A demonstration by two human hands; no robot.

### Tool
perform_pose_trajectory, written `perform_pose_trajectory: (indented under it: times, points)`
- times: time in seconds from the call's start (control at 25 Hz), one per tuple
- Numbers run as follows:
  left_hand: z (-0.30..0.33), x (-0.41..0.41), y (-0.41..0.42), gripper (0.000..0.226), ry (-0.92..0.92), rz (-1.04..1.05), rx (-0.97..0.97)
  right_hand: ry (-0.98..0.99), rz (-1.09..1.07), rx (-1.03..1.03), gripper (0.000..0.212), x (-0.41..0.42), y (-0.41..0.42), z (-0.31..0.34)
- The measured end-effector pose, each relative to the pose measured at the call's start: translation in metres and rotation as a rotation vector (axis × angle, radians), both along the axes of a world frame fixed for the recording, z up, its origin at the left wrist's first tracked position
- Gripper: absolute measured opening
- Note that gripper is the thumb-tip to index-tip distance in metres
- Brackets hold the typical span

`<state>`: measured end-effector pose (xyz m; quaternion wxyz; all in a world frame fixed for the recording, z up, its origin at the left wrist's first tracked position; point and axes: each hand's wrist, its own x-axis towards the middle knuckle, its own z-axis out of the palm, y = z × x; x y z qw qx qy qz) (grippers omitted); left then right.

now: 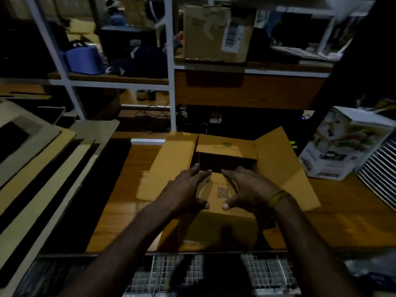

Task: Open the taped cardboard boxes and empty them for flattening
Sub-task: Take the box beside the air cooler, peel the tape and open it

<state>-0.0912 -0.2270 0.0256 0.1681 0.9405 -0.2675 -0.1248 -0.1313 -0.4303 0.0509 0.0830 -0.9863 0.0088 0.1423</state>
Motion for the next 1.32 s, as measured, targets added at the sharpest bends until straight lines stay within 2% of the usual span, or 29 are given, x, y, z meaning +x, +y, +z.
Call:
perform_pose_trajectory:
  times: [0.12, 0.28, 0.36, 0.4, 0.44, 0.48, 0.56, 0.6, 0.68, 0.76, 0.84, 0.88, 1.04, 1.2, 1.32]
  points:
    - [0.013, 0.007, -0.002, 0.089, -0.037, -0.078, -0.065, -0.258, -0.049, -0.090, 0.093, -0.015, 0.015, 0.006]
    - [0.037, -0.004, 0.008, 0.046, -0.220, -0.094, -0.403, -0.557, -0.121, -0.075, 0.060, -0.041, 0.028, 0.006]
    - [0.052, -0.010, 0.016, 0.029, -0.174, -0.119, -0.530, -0.729, -0.133, -0.042, 0.035, -0.057, 0.031, 0.005]
    - [0.056, -0.013, 0.020, 0.029, -0.109, -0.122, -0.559, -0.765, -0.133, -0.006, 0.026, -0.066, 0.032, 0.006]
    - [0.059, -0.016, 0.025, 0.032, -0.015, -0.119, -0.570, -0.771, -0.147, 0.051, 0.031, -0.076, 0.034, 0.009]
    - [0.059, -0.017, 0.029, 0.034, 0.090, -0.120, -0.553, -0.763, -0.178, 0.121, 0.045, -0.084, 0.037, 0.011]
    - [0.061, -0.023, 0.038, 0.032, 0.266, -0.153, -0.431, -0.734, -0.279, 0.185, 0.069, -0.102, 0.045, 0.018]
    - [0.060, -0.025, 0.041, 0.030, 0.321, -0.187, -0.351, -0.692, -0.319, 0.182, 0.072, -0.110, 0.047, 0.018]
    - [0.053, -0.028, 0.042, 0.034, 0.348, -0.240, -0.173, -0.546, -0.313, 0.181, 0.059, -0.121, 0.047, 0.012]
    - [0.038, -0.027, 0.043, 0.064, 0.284, -0.206, 0.035, -0.343, -0.271, 0.210, 0.038, -0.128, 0.046, 0.002]
    - [0.019, -0.025, 0.041, 0.093, 0.258, -0.153, 0.154, -0.184, -0.226, 0.198, 0.050, -0.129, 0.045, -0.013]
    - [0.012, -0.024, 0.038, 0.098, 0.241, -0.143, 0.182, -0.155, -0.222, 0.187, 0.058, -0.128, 0.045, -0.020]
    - [-0.006, -0.044, 0.027, 0.083, 0.008, -0.122, 0.253, -0.179, -0.141, 0.026, 0.077, -0.115, 0.049, -0.037]
    - [-0.021, -0.065, 0.025, 0.063, -0.199, -0.052, 0.182, -0.311, -0.198, -0.112, 0.067, -0.107, 0.060, -0.053]
    - [-0.040, -0.068, 0.031, 0.052, -0.340, -0.028, 0.059, -0.436, -0.224, -0.130, 0.052, -0.108, 0.062, -0.066]
